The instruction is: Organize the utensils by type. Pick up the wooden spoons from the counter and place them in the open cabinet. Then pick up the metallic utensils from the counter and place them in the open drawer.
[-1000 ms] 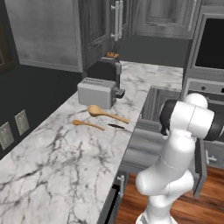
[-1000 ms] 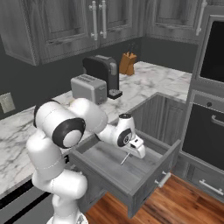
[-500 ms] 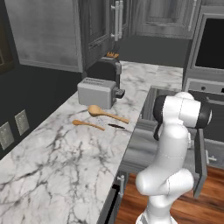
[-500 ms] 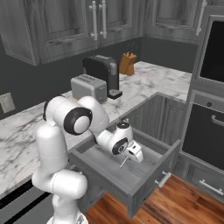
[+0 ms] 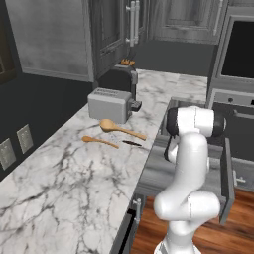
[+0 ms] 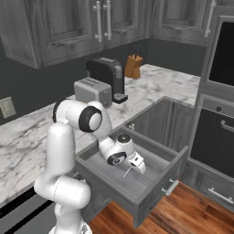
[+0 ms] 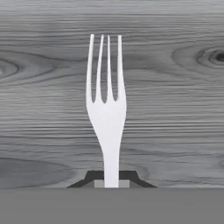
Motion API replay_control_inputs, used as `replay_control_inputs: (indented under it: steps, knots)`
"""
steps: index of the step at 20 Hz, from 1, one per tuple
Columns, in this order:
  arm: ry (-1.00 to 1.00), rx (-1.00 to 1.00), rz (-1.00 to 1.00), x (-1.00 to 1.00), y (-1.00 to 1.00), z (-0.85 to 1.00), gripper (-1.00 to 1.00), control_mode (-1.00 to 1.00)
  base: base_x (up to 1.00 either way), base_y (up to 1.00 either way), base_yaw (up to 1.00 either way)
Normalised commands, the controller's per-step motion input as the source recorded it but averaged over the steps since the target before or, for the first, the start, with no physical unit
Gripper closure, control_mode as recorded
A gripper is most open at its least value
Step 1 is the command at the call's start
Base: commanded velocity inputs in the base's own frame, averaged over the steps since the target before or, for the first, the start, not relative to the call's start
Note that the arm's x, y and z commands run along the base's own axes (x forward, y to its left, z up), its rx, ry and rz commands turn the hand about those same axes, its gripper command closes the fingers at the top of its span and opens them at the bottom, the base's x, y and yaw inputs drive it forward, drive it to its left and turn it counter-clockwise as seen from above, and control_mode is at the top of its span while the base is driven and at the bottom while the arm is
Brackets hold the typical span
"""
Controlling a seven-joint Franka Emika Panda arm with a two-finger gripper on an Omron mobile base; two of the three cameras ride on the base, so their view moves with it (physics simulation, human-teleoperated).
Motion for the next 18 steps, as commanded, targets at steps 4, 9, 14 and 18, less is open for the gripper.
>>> replay_control_inputs:
  steps: [4,9,14,18]
  knots:
    - [0.00,0.00,0.00,0.35,0.00,-0.24,1.00,-1.00,0.00,0.00,0.00]
    - [0.00,0.01,0.00,0.39,0.00,-0.26,1.00,-1.00,0.00,0.00,0.00]
    - [0.00,0.01,0.00,0.31,0.00,-0.26,1.00,-1.00,0.00,0.00,0.00]
    - [0.00,0.01,0.00,0.23,0.00,-0.14,1.00,-1.00,0.00,0.00,0.00]
